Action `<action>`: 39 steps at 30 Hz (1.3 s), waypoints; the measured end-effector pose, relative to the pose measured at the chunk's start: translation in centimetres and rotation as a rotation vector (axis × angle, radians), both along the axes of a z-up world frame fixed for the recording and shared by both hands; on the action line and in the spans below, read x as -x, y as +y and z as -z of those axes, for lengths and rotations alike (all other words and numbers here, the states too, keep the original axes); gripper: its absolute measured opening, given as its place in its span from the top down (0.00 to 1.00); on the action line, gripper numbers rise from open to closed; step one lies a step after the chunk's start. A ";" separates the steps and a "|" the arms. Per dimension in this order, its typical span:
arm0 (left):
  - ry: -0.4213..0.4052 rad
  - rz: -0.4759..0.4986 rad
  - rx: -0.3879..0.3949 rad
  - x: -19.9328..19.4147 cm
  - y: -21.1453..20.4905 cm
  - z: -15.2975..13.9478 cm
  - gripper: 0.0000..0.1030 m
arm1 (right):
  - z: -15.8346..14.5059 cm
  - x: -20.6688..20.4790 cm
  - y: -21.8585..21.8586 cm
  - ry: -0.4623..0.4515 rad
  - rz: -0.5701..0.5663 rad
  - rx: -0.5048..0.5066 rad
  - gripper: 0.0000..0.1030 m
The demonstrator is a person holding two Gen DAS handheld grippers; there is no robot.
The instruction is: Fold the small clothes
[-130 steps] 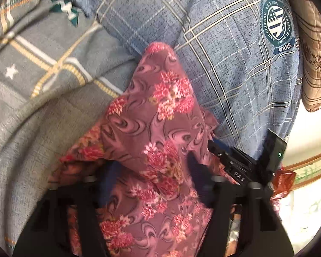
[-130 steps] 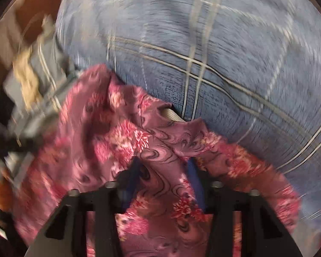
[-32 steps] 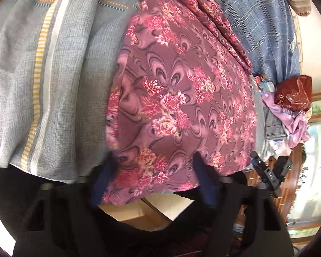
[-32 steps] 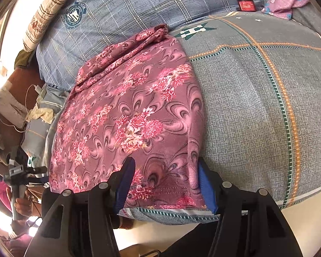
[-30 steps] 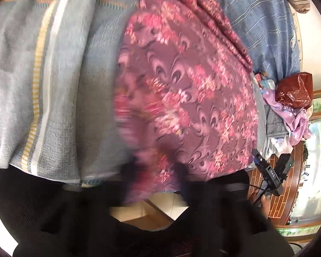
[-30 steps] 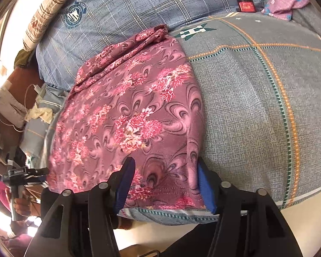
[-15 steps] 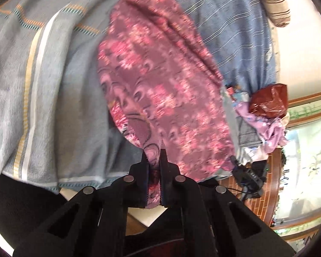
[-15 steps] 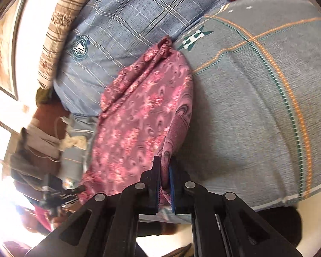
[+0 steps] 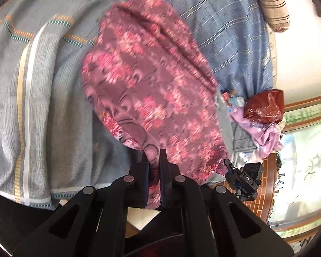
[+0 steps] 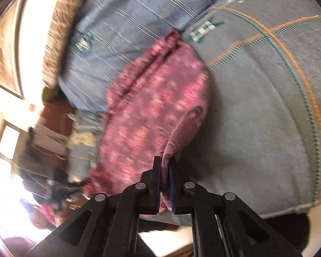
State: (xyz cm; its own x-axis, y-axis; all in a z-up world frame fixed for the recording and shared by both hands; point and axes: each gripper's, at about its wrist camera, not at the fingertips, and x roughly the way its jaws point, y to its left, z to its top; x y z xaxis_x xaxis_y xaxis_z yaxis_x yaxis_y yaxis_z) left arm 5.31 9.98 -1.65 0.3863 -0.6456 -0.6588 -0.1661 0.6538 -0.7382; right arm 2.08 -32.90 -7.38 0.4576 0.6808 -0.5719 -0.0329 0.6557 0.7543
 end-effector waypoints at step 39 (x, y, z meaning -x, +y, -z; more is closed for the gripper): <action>0.152 -0.276 -0.001 -34.4 9.3 5.1 0.93 | 3.4 -34.2 1.3 0.071 0.311 -0.231 0.89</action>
